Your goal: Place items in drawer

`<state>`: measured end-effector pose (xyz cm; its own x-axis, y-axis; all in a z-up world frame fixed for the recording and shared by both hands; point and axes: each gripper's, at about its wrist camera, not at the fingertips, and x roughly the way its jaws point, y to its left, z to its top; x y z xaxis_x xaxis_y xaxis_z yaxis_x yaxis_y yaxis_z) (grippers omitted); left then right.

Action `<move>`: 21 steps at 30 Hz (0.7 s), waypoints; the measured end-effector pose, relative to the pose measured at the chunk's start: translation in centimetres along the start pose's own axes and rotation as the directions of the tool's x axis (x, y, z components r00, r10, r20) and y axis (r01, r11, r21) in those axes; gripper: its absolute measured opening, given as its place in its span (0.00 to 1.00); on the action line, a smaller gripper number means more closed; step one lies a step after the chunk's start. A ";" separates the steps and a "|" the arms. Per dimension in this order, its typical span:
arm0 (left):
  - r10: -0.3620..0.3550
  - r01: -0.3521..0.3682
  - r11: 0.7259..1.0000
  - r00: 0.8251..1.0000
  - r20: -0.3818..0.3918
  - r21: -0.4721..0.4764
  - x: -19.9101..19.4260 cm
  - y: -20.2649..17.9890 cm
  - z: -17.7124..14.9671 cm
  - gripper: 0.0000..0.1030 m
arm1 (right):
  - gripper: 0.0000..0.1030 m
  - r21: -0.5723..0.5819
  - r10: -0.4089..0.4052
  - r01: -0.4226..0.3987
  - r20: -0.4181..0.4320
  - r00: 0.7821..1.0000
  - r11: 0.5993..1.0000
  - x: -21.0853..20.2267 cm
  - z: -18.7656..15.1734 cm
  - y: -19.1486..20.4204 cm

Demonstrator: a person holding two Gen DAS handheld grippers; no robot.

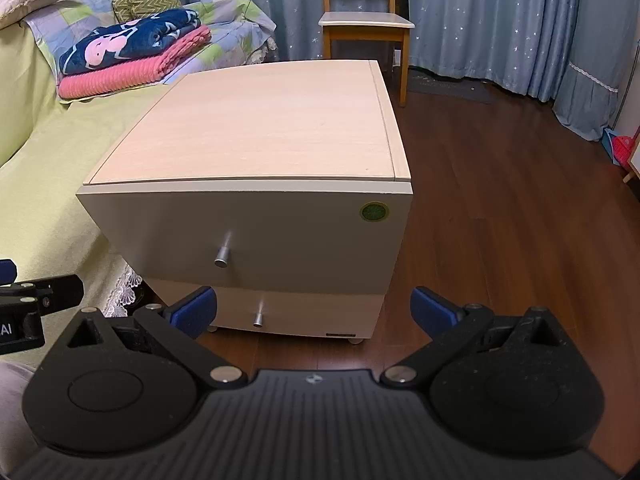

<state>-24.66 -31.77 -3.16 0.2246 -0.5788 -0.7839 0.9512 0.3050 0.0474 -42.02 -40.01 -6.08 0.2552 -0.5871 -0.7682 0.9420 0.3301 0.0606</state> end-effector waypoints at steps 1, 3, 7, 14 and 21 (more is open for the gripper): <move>-0.001 0.001 1.000 1.000 0.000 0.001 0.0 0.0 0.0 0.81 | 0.99 0.000 -0.001 0.001 0.000 1.000 1.000 0.0 0.0 0.0; 0.000 0.000 1.000 1.000 -0.003 0.003 0.1 0.0 -0.1 0.81 | 0.99 0.002 -0.003 0.003 0.000 1.000 1.000 0.0 0.0 -0.1; 0.003 -0.003 1.000 1.000 -0.011 0.005 0.5 0.0 -0.1 0.81 | 0.99 0.002 -0.007 0.007 -0.004 1.000 1.000 0.3 0.0 -0.1; 0.003 -0.003 1.000 1.000 -0.017 0.019 1.5 -0.2 0.1 0.81 | 0.99 -0.005 -0.011 0.011 -0.009 1.000 1.000 1.1 0.4 0.1; 0.002 0.000 0.999 0.999 -0.042 0.036 3.3 -0.6 0.9 0.81 | 0.99 -0.006 -0.019 0.019 -0.017 1.000 1.000 2.8 1.4 0.0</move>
<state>-24.26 -34.57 -5.23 0.2172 -0.5457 -0.8093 0.9581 0.2779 0.0697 -40.97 -42.66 -7.31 0.2339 -0.5807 -0.7798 0.9452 0.3238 0.0424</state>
